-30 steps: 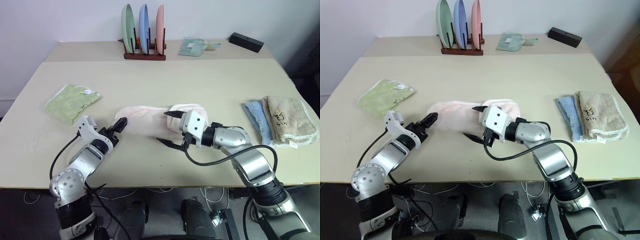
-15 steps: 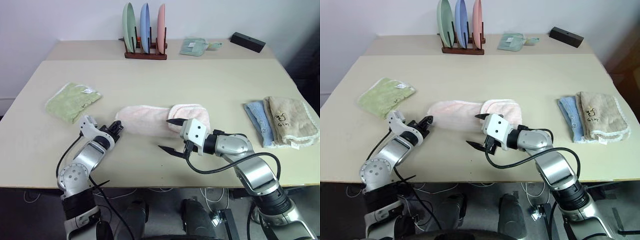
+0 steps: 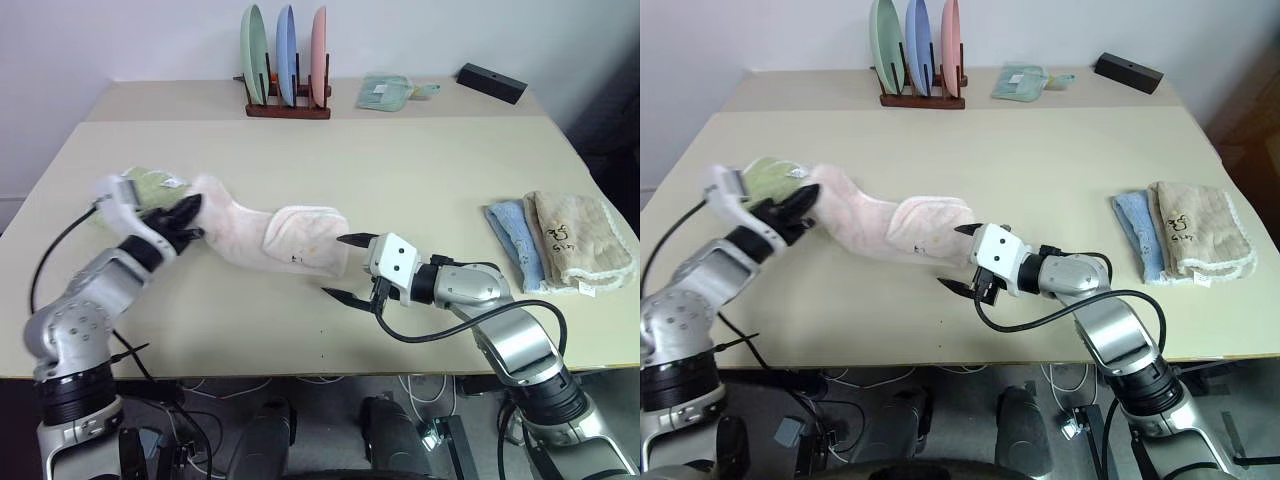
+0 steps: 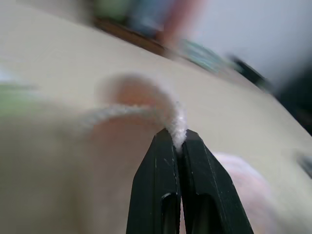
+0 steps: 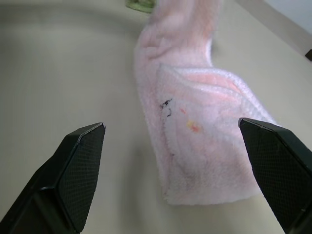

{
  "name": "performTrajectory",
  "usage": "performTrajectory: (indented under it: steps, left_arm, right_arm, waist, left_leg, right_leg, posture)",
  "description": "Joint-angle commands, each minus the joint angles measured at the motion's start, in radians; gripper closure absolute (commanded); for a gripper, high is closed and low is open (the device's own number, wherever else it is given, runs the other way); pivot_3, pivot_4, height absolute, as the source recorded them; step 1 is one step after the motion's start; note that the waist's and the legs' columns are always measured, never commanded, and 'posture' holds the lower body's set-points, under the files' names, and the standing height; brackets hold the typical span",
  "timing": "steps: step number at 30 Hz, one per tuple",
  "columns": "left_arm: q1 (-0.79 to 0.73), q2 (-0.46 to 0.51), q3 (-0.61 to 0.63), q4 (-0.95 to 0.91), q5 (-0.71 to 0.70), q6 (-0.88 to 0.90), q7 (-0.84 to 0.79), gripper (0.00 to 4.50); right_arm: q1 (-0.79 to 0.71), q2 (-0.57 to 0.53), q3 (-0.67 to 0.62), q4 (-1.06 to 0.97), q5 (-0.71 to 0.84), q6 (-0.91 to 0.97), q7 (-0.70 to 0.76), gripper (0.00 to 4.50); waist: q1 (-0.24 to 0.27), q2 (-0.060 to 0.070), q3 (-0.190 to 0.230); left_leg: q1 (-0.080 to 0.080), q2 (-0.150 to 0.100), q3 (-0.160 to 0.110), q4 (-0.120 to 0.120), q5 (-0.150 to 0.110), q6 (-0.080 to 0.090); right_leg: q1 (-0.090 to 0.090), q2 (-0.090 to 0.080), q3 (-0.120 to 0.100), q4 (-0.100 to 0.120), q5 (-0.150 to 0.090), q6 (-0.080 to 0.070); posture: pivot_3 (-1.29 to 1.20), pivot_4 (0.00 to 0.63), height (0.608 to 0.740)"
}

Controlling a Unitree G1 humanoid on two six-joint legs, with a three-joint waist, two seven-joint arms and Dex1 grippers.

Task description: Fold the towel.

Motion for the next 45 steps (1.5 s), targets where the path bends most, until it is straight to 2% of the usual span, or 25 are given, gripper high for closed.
performTrajectory:
  steps: [1,5,9,15,19,20,21,23,28,29,31,33,34,39,40,45]
  left_arm:
    - [-0.037,0.024,-0.178,-0.122,0.077,-0.015,-0.115,4.46]
    - [-0.076,-0.029,-0.309,-0.133,0.125,-0.010,-0.146,4.46]
    - [-0.079,-0.025,-0.432,-0.095,0.249,-0.036,-0.199,4.46]
    - [-0.085,-0.071,-0.460,-0.006,0.335,-0.051,-0.213,4.46]
    - [-0.065,-0.087,-0.444,-0.004,0.325,-0.044,-0.258,4.46]
    - [-0.061,-0.086,-0.436,-0.010,0.317,-0.038,-0.268,3.90]
    - [-0.055,-0.082,-0.430,-0.020,0.313,-0.033,-0.277,3.57]
    - [-0.035,-0.066,-0.413,-0.042,0.310,-0.033,-0.297,2.60]
    - [0.031,-0.008,-0.258,-0.111,0.199,0.003,-0.341,0.13]
    - [0.043,0.008,-0.217,-0.120,0.165,0.017,-0.349,0.13]
    - [0.061,0.039,-0.134,-0.122,0.119,0.022,-0.363,0.02]
    - [0.050,0.049,-0.073,-0.081,0.129,0.007,-0.321,0.64]
    - [0.040,0.051,-0.055,-0.059,0.150,-0.012,-0.302,1.00]
    - [-0.018,0.065,-0.122,0.011,0.319,-0.115,-0.264,3.54]
    - [-0.036,0.050,-0.143,0.026,0.339,-0.126,-0.257,4.01]
    - [-0.102,-0.036,-0.265,0.123,0.469,-0.206,-0.236,4.01]
  right_arm:
    - [-0.012,0.005,-0.010,-0.004,-0.004,-0.023,-0.004,0.00]
    - [-0.005,0.005,-0.015,0.003,-0.012,-0.024,-0.015,0.00]
    - [0.010,0.000,-0.019,-0.007,-0.016,-0.022,-0.026,0.00]
    - [0.030,-0.013,-0.029,-0.015,-0.021,-0.019,-0.039,0.00]
    - [0.036,-0.016,-0.029,-0.017,-0.027,-0.019,-0.043,0.00]
    - [0.036,-0.017,-0.028,-0.017,-0.028,-0.020,-0.043,0.00]
    - [0.037,-0.018,-0.029,-0.018,-0.028,-0.020,-0.043,0.00]
    - [0.037,-0.022,-0.031,-0.016,-0.031,-0.021,-0.042,0.00]
    - [0.036,-0.063,-0.067,-0.008,-0.021,-0.019,-0.024,0.00]
    - [0.037,-0.074,-0.080,-0.009,-0.011,-0.015,-0.014,0.00]
    - [0.037,-0.093,-0.115,-0.012,0.023,0.005,0.004,0.56]
    - [0.032,-0.090,-0.148,-0.017,0.060,0.025,0.009,1.28]
    - [0.021,-0.076,-0.162,-0.018,0.077,0.038,0.000,1.86]
    - [-0.074,0.027,-0.161,-0.016,0.145,0.120,-0.049,4.43]
    - [-0.100,0.056,-0.147,0.001,0.138,0.134,-0.070,4.50]
    - [-0.210,0.205,-0.038,0.174,0.045,0.154,-0.174,4.50]
  waist:
    - [-0.003,0.000,0.000]
    - [-0.007,0.000,0.000]
    - [-0.004,0.000,0.000]
    - [-0.002,0.000,0.000]
    - [-0.002,0.000,0.000]
    - [-0.002,0.000,0.000]
    - [-0.003,0.000,0.000]
    - [-0.005,0.000,0.000]
    - [-0.003,0.000,0.000]
    - [-0.003,0.000,0.000]
    - [-0.002,0.000,0.000]
    - [-0.002,0.000,0.000]
    - [-0.002,0.000,0.000]
    - [-0.002,0.000,0.000]
    - [-0.002,0.000,0.000]
    - [-0.003,0.000,0.000]
  left_leg:
    - [0.000,0.000,0.000,0.000,0.000,0.000]
    - [0.000,0.001,0.000,-0.002,0.000,0.000]
    - [0.000,0.001,0.001,-0.001,0.000,0.000]
    - [0.000,0.001,0.000,-0.001,0.000,0.000]
    - [0.000,0.001,0.000,-0.001,0.000,0.000]
    - [0.000,0.001,0.000,-0.001,0.000,0.000]
    - [0.000,0.001,0.000,-0.001,0.000,0.000]
    - [0.000,0.001,0.000,-0.001,0.000,0.000]
    - [0.000,0.001,0.000,-0.001,0.000,0.000]
    - [0.000,0.001,0.000,-0.001,0.000,0.000]
    - [0.000,0.001,0.000,-0.001,0.000,0.000]
    - [0.000,0.001,0.000,-0.001,0.000,0.000]
    - [0.000,0.001,0.000,-0.001,0.000,0.000]
    - [0.000,0.001,0.000,-0.001,0.000,0.000]
    - [0.000,0.001,0.000,-0.001,0.000,0.000]
    - [0.001,0.000,0.000,-0.001,0.000,0.000]
  right_leg:
    - [0.000,0.000,0.000,0.000,0.000,0.000]
    - [-0.001,0.000,0.000,0.000,0.000,0.000]
    - [-0.001,0.000,0.000,0.001,0.000,0.000]
    - [-0.001,0.000,0.000,0.000,0.000,0.000]
    - [-0.001,0.000,0.000,0.000,0.000,0.001]
    - [-0.001,0.000,0.000,0.000,0.000,0.001]
    - [-0.001,0.000,0.000,0.000,0.000,0.001]
    - [-0.001,0.000,0.000,0.000,0.000,0.001]
    - [-0.001,0.000,0.000,0.001,0.000,0.001]
    - [-0.001,0.000,0.000,0.001,0.000,0.001]
    - [-0.001,0.000,0.000,0.001,0.000,0.001]
    - [-0.001,0.000,0.000,0.001,0.000,0.001]
    - [-0.001,0.000,0.000,0.001,0.000,0.000]
    - [-0.001,0.000,0.000,0.001,0.000,0.000]
    - [-0.001,0.000,0.000,0.001,0.000,0.001]
    - [-0.001,0.000,0.000,0.001,0.000,0.001]
  posture:
    - [0.00,0.150,0.740]
    - [0.00,0.150,0.740]
    - [0.00,0.150,0.740]
    - [0.00,0.150,0.740]
    - [0.00,0.150,0.740]
    - [0.00,0.150,0.740]
    - [0.00,0.150,0.740]
    - [0.00,0.150,0.740]
    - [0.00,0.150,0.740]
    - [0.00,0.150,0.740]
    - [0.00,0.150,0.740]
    - [0.00,0.150,0.740]
    - [0.00,0.150,0.740]
    - [0.00,0.150,0.740]
    - [0.00,0.150,0.740]
    - [0.00,0.150,0.740]
